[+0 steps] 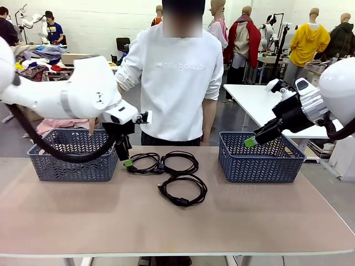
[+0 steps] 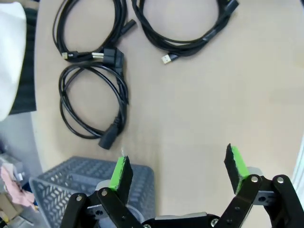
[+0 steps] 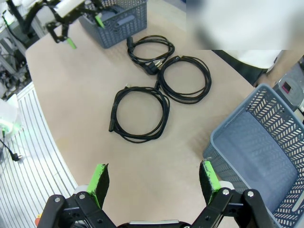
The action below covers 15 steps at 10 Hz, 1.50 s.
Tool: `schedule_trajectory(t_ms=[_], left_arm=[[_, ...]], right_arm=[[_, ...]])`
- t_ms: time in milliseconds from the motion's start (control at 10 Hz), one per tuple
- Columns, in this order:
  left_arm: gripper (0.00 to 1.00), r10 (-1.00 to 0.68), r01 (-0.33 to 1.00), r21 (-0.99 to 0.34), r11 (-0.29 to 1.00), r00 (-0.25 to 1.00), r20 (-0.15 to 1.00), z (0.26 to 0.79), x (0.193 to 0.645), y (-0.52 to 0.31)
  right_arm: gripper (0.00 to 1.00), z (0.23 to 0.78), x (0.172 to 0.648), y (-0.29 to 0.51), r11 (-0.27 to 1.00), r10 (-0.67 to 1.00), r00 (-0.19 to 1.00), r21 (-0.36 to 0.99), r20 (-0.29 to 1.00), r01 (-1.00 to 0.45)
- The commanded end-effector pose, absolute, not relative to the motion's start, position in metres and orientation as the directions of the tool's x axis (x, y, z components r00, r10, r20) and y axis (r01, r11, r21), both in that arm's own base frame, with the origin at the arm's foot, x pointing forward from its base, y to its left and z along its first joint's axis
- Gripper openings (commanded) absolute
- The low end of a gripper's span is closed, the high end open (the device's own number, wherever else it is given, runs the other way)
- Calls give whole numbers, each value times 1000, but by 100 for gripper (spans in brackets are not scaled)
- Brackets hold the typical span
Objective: Organize the cables according to human instructions.
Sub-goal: Pick up a bundle of cables and place it in the basket indicated by the human.
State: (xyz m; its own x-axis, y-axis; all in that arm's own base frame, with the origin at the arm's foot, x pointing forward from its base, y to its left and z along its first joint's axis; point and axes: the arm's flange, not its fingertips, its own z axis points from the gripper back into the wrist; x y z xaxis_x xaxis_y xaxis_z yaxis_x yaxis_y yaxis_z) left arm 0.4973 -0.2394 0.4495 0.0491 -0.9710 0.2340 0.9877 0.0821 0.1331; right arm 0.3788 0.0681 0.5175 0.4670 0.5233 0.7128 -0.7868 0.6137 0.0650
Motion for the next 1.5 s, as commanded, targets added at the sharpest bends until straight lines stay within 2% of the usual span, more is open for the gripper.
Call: schedule_trajectory(t_ms=[0,400,1100,1400], left_arm=[[100,-981,989,119,85,62,186,445,524,-249],[100,-985,990,119,79,59,163,430,546,-260],[100,-982,991,112,71,50,180,426,544,-260],[100,-992,989,143,33,15,124,396,574,-270]], right_arm=[[100,517,381,67,600,517,453,70,726,-797],[100,517,381,67,600,517,453,70,726,-797],[100,517,381,67,600,517,453,70,726,-797],[100,517,381,67,600,517,453,70,726,-797]])
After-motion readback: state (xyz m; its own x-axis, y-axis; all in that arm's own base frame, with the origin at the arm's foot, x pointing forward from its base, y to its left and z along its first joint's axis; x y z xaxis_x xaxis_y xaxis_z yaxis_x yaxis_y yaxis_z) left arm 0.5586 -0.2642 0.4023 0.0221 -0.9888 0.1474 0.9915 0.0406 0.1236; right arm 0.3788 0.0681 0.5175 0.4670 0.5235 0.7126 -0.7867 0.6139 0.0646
